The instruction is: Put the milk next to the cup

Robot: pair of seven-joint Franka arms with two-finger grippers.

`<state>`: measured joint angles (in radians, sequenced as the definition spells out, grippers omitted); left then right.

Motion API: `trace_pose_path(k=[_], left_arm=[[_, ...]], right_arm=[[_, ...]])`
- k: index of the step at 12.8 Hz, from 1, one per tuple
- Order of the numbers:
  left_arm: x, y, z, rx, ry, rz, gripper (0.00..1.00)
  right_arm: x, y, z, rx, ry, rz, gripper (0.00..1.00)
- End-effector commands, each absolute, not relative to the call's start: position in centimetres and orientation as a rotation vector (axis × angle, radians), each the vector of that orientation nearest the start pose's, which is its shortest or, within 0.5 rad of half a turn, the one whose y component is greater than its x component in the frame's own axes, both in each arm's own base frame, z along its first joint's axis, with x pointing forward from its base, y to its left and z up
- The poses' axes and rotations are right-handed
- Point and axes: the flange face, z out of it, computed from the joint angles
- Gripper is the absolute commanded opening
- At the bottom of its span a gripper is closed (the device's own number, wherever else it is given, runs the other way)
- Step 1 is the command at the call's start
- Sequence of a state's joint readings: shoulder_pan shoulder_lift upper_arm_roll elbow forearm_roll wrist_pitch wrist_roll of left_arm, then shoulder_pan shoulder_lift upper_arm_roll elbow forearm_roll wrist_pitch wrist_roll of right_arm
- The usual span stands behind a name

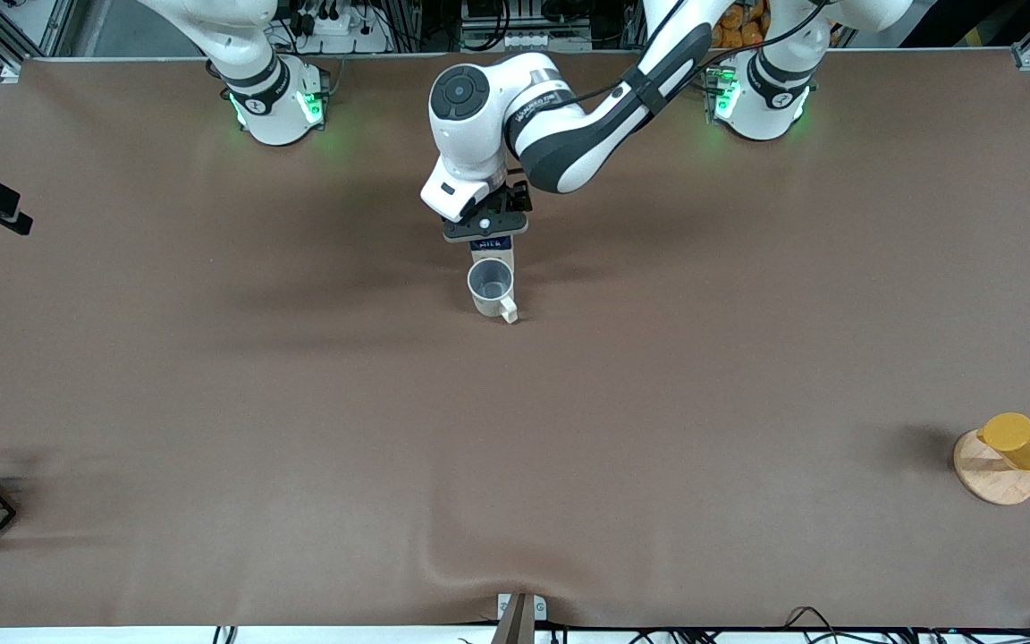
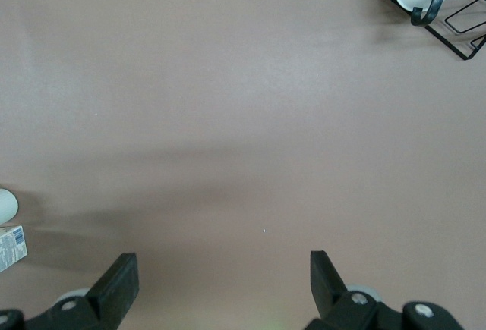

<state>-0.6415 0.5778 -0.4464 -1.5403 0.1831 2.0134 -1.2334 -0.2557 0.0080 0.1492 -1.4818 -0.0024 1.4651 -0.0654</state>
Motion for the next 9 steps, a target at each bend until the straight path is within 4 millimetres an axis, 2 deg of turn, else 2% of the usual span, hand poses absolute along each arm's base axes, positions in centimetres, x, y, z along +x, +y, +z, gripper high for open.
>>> trace_pose_path(k=[1, 3, 5, 6, 8, 9], left_arm=[[36.9, -58.4, 37.8, -3.153, -0.188, 0.041, 1.00], [37.5, -56.4, 43.5, -3.162, -0.235, -0.028, 1.00], [40.1, -52.4, 49.4, -3.163, -0.338, -0.125, 1.00], [40.9, -50.5, 52.0, -3.161, -0.388, -0.169, 1.00], [44.3, -44.7, 56.6, -3.135, -0.535, -0.253, 1.00], [46.2, -41.8, 57.9, -3.123, -0.576, -0.276, 1.00]], right_arm=[[53.7, -5.7, 65.7, -3.137, 0.058, 0.077, 1.00], [53.7, -5.5, 65.7, -3.119, 0.069, 0.076, 1.00], [53.6, -5.1, 65.7, -3.120, 0.076, 0.077, 1.00], [53.7, -4.5, 65.7, -3.117, 0.132, 0.080, 1.00], [53.7, -3.6, 65.6, -3.118, 0.116, 0.085, 1.00], [53.7, -3.2, 65.7, -3.119, 0.107, 0.083, 1.00]])
